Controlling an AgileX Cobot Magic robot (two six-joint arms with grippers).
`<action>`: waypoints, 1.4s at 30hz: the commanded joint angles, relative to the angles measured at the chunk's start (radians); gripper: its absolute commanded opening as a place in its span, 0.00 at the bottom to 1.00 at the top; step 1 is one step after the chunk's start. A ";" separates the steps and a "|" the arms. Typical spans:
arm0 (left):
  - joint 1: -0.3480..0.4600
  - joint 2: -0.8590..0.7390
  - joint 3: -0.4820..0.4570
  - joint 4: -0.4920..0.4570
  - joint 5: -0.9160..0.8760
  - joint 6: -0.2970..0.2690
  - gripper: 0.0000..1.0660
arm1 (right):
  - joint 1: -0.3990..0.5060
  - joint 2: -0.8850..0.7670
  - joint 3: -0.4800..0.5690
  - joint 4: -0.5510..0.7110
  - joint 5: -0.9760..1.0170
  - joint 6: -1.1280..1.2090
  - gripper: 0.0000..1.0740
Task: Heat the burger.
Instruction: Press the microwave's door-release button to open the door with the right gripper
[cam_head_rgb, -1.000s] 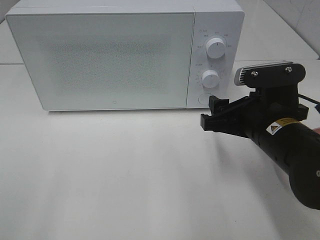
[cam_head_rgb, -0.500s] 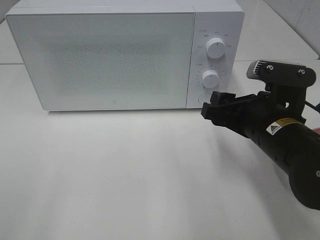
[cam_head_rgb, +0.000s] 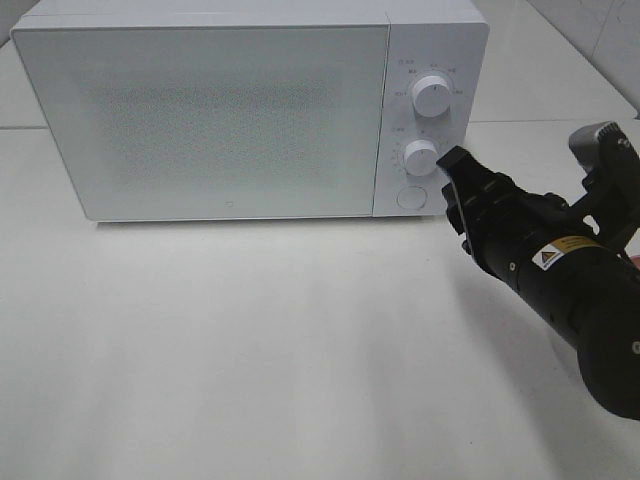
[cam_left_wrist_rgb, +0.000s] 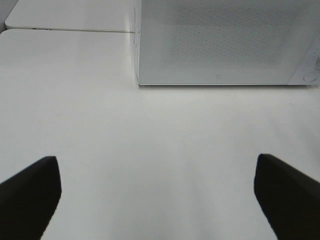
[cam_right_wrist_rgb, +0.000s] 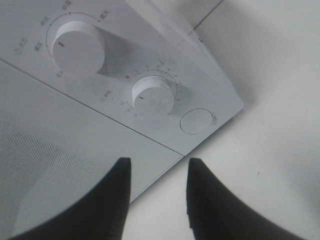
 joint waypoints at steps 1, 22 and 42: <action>0.001 -0.018 0.002 0.005 0.005 -0.004 0.92 | 0.001 -0.002 0.001 -0.006 -0.003 0.235 0.19; 0.001 -0.018 0.002 0.005 0.005 -0.004 0.92 | -0.002 0.041 0.000 0.008 0.024 0.578 0.00; 0.001 -0.018 0.002 0.005 0.005 -0.004 0.92 | -0.002 0.277 -0.135 -0.003 -0.012 0.706 0.00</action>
